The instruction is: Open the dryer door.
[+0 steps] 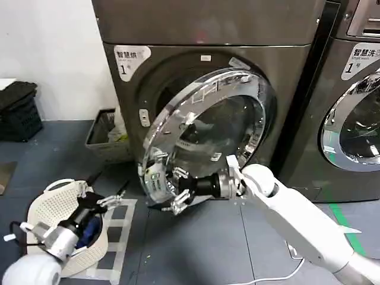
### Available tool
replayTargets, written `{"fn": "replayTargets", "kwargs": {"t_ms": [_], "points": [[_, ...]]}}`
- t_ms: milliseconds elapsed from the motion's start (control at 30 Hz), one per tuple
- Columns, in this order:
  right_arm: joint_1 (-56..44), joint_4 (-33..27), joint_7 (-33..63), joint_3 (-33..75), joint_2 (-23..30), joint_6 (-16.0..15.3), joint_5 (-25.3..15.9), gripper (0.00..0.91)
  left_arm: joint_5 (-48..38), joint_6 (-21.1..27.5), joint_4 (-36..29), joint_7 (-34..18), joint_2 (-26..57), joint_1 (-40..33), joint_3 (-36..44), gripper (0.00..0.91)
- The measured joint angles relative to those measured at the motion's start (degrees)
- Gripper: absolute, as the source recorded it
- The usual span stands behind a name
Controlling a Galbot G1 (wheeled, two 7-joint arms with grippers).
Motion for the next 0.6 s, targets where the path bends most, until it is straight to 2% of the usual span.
{"fn": "replayTargets", "kwargs": {"t_ms": [300, 600], "points": [[-2.26, 1.77, -5.89, 2.22, -3.85, 0.61, -1.4, 0.907, -0.26, -1.86, 2.34, 1.75, 4.16, -2.99, 3.57, 0.907], [-5.38, 3.82, -10.32, 5.63, -9.28, 1.4, -1.51, 0.907, -1.32, -1.32, 3.07, 2.32, 9.08, -7.08, 8.89, 0.907]]}}
